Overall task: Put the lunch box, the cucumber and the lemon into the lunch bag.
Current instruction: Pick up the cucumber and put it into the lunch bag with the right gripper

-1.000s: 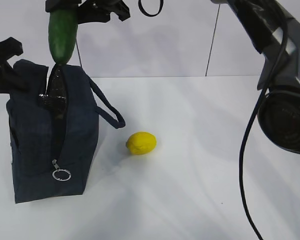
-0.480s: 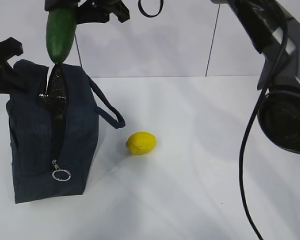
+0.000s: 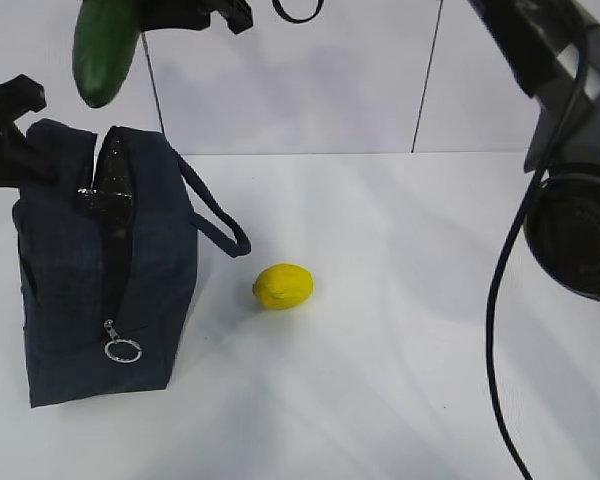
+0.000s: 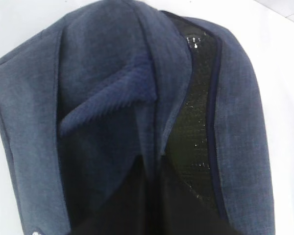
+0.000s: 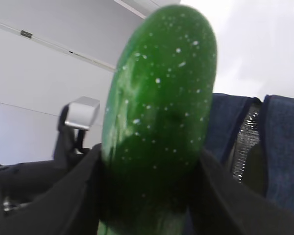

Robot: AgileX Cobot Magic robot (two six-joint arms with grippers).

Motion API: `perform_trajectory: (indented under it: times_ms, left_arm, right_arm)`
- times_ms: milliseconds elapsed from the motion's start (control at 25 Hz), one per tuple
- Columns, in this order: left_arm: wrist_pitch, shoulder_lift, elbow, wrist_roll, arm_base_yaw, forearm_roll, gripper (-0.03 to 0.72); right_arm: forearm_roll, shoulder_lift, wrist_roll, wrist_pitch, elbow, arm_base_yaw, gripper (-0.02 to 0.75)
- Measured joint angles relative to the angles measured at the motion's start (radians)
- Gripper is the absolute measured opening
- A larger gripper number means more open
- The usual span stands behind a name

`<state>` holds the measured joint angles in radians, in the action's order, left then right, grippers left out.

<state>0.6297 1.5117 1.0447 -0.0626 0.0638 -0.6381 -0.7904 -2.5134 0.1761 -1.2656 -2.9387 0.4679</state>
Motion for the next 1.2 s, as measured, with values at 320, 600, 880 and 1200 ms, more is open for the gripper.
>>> perform_trajectory:
  times_ms: [320,600,880,1200]
  left_arm:
    - [0.000,0.000,0.000,0.000,0.000,0.000,-0.007]
    - [0.004,0.000,0.000,-0.001,0.000,0.000,-0.007]
    - [-0.037,0.000,0.000,-0.002,0.000,0.003,-0.007]
    - [-0.117,0.000,0.000,-0.002,0.000,0.004,-0.007]
  right_arm:
    - [0.029,0.058,0.054,0.000,0.000,-0.002,0.362]
    - [0.154,0.058,-0.047,0.000,0.000,-0.002,0.361]
    - [0.200,0.017,-0.085,0.000,0.011,0.000,0.361]
    - [0.152,-0.047,-0.155,0.000,0.020,0.061,0.361]
